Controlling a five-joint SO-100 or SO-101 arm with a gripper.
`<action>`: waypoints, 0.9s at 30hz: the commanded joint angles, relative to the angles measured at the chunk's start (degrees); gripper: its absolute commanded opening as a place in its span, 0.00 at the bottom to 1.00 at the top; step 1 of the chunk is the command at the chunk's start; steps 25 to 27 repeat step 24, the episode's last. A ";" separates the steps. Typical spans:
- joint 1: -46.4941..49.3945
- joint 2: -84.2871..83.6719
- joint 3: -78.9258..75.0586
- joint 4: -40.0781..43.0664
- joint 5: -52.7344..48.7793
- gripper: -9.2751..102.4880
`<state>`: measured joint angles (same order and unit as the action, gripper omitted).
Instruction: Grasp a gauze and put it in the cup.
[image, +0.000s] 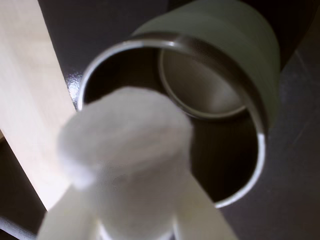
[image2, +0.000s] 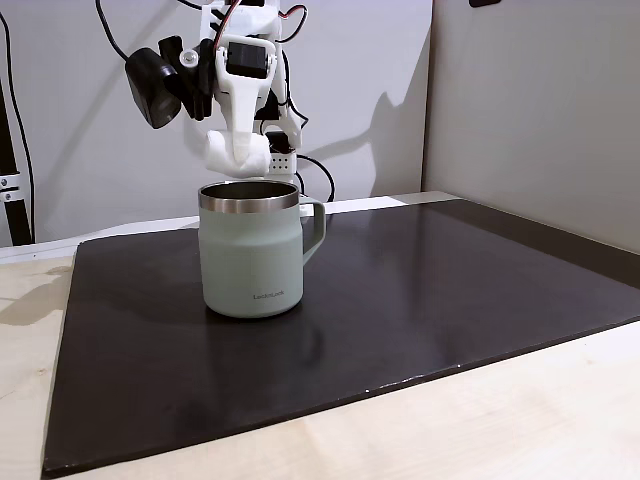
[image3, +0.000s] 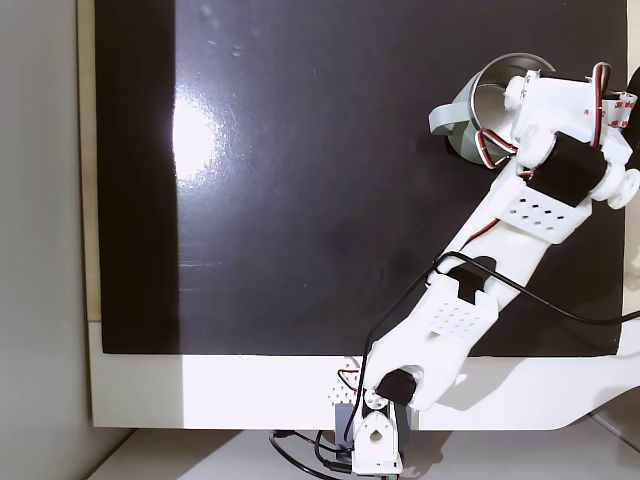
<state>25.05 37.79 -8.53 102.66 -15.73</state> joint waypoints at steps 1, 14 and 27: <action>0.35 0.79 -3.43 0.35 0.44 0.21; 0.88 1.41 -3.96 0.44 0.18 0.33; 0.70 1.93 -4.48 0.44 0.18 0.33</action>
